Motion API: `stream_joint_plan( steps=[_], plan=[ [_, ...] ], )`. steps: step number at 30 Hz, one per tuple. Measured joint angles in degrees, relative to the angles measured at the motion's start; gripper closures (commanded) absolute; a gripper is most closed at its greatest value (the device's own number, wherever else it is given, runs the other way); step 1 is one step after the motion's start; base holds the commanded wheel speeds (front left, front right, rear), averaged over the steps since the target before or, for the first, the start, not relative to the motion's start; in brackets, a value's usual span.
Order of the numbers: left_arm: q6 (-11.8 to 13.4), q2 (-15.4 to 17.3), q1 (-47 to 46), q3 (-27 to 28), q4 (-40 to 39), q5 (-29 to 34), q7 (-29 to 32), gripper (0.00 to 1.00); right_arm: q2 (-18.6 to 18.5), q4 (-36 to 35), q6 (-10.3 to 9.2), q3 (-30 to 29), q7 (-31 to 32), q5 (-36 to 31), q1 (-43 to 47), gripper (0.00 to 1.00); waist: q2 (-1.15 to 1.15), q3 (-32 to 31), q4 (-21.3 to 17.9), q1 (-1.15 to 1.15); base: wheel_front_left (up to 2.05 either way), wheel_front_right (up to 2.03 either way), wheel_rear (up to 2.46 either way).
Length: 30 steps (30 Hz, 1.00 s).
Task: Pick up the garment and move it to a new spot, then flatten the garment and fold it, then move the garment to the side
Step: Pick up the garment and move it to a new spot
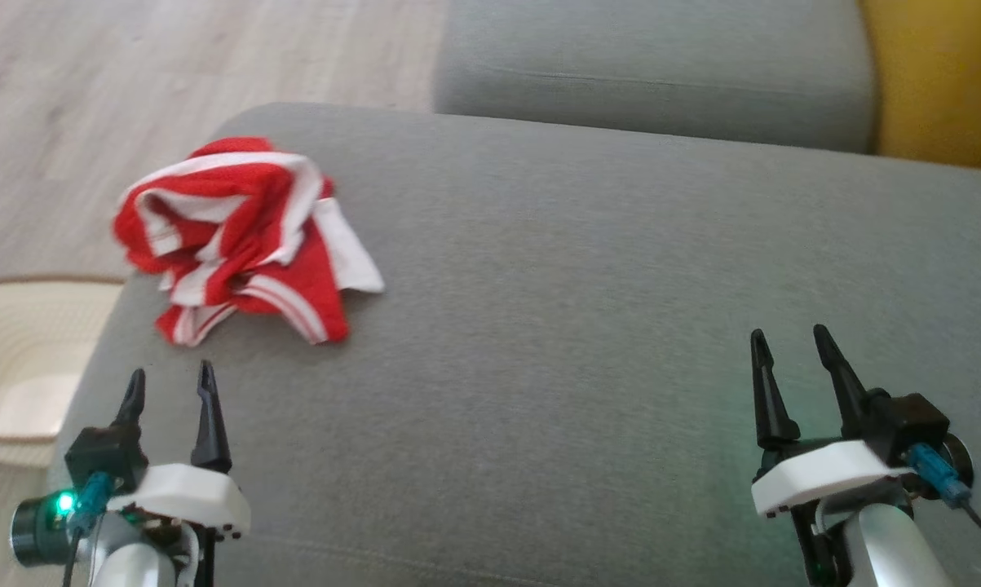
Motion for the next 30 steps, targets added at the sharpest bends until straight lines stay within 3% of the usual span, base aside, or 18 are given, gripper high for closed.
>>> stream_joint_plan(
  steps=[20,30],
  plan=[
    [0.5,0.2,0.6,3.1,2.0,-0.2,0.0,0.0,0.0,0.0,0.0,1.6,-0.1,0.5,-0.2,0.0,0.0,0.9,17.8,0.0,0.0,0.0,0.0],
    [0.5,0.0,1.5,4.3,2.0,-1.2,0.0,0.0,0.0,0.3,0.0,2.1,-0.1,0.4,-2.3,0.0,0.0,1.9,19.1,0.0,0.0,0.0,0.0]
  ],
)
